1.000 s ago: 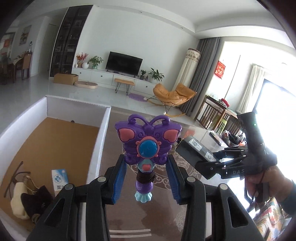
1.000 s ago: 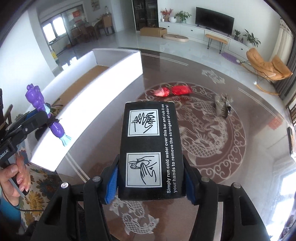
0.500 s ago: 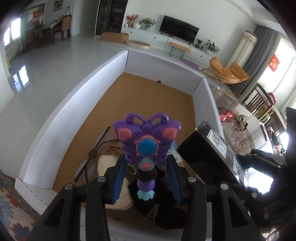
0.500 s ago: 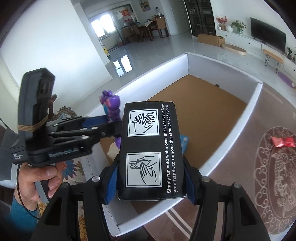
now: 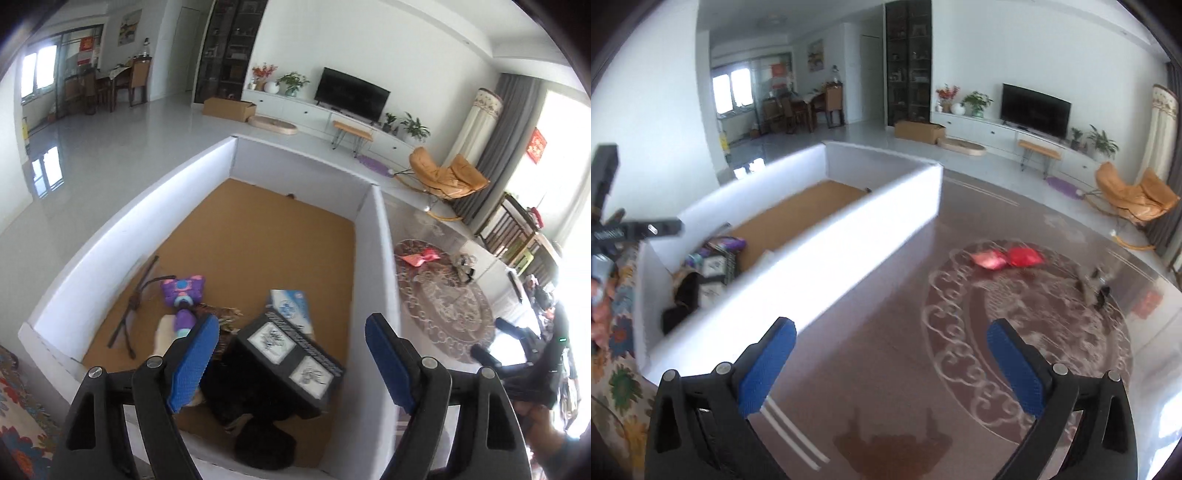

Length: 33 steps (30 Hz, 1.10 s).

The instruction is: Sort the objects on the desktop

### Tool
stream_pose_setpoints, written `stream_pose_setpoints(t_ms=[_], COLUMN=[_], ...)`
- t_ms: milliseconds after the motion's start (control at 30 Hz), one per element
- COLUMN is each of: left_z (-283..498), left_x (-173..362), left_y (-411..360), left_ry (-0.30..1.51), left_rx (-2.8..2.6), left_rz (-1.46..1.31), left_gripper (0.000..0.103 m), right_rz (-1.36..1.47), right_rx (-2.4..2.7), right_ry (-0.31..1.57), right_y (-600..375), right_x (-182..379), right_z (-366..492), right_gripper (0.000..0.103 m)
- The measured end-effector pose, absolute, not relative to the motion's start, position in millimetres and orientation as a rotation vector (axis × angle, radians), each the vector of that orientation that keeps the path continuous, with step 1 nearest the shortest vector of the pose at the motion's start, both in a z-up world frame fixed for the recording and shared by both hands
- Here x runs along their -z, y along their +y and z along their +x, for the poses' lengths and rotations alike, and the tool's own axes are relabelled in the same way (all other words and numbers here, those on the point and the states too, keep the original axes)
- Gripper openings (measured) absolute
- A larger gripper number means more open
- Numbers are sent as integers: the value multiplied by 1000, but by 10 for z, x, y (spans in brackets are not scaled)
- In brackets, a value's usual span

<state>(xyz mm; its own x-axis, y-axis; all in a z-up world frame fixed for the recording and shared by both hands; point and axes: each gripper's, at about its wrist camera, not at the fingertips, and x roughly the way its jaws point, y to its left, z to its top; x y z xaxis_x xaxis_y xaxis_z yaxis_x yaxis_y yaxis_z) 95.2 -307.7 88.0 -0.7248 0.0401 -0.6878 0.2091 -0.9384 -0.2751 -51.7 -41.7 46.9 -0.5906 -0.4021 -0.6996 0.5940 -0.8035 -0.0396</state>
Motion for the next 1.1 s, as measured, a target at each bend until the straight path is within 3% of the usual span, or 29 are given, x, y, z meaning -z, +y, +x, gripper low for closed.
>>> stream_pose_setpoints(t_ms=[100,233,467,667,1100], left_z=[958,966,692,358,-269], left_x=[-1068,-1140,-255,284,487], left_y=[-2507,-1688,-705,-565,-614], left_ry=[506,437,450,237,-145], left_rx=[2969,3155,3113,2943,2881], left_rz=[1150,1206,1504,1630,1583], left_gripper=[83,103,103,103,103], right_rz=[1133,1302,1386,1389,1388], right_rx=[2470,2590,2684,2695,2695], right_ry=[441,388,116,109,109], right_y=[369,1239,1918,1876,1868], right_x=[18,324,335,329,339], right_z=[-685,-806,-879,-874,-887], right_gripper=[103,103,103,103,103])
